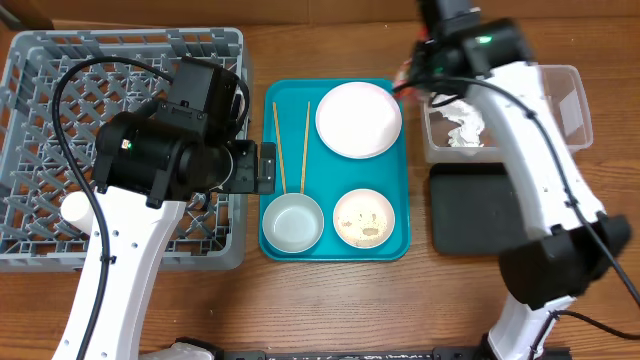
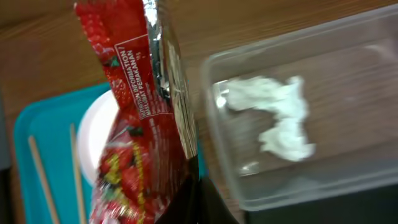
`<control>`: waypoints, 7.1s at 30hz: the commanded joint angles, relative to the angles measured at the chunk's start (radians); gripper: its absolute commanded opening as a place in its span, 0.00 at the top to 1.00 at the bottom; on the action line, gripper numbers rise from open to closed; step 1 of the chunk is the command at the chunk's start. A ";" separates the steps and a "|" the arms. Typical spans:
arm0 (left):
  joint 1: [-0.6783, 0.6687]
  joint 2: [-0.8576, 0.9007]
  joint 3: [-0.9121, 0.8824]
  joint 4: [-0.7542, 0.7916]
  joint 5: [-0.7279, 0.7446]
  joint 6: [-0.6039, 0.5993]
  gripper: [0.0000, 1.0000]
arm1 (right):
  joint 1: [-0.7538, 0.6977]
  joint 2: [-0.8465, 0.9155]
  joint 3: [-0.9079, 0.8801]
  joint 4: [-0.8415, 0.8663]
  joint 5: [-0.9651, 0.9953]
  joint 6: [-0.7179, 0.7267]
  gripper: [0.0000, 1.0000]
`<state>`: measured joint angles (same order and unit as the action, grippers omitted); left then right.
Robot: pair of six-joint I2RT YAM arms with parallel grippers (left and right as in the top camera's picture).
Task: Sort waste into correct bins and load items into the dishwasher
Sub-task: 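Grasp the red snack wrapper with the right gripper, drop in bin, then grasp the rim of the rice plate with the right gripper, then tip the rice plate over the black tray to dump the rice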
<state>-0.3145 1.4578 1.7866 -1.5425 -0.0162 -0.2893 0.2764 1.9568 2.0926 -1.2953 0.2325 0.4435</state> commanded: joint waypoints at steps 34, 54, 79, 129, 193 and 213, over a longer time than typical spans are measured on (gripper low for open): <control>0.000 -0.007 0.017 0.005 -0.010 -0.010 0.00 | 0.173 -0.537 -0.475 -0.080 -0.169 -0.026 0.35; 0.000 -0.007 0.017 0.006 -0.010 -0.010 0.00 | 0.512 -0.415 -1.009 0.430 -0.295 -0.160 0.59; 0.000 -0.007 0.017 0.013 -0.010 -0.010 0.00 | 0.507 -0.240 -0.995 0.480 -0.293 -0.180 0.96; 0.000 -0.007 0.017 0.014 -0.010 -0.010 0.00 | -0.439 -0.445 -0.875 -0.032 -1.010 -0.544 0.96; 0.000 -0.007 0.017 0.014 -0.010 -0.010 0.00 | -0.874 -0.180 -1.018 -0.240 -1.616 -1.421 0.96; 0.000 -0.007 0.017 0.014 -0.010 -0.010 0.00 | -0.962 -0.174 -1.019 -0.337 -1.680 -1.382 0.96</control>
<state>-0.3145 1.4578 1.7866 -1.5307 -0.0196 -0.2893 -0.6804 1.7836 1.0733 -1.5917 -1.3712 -0.9585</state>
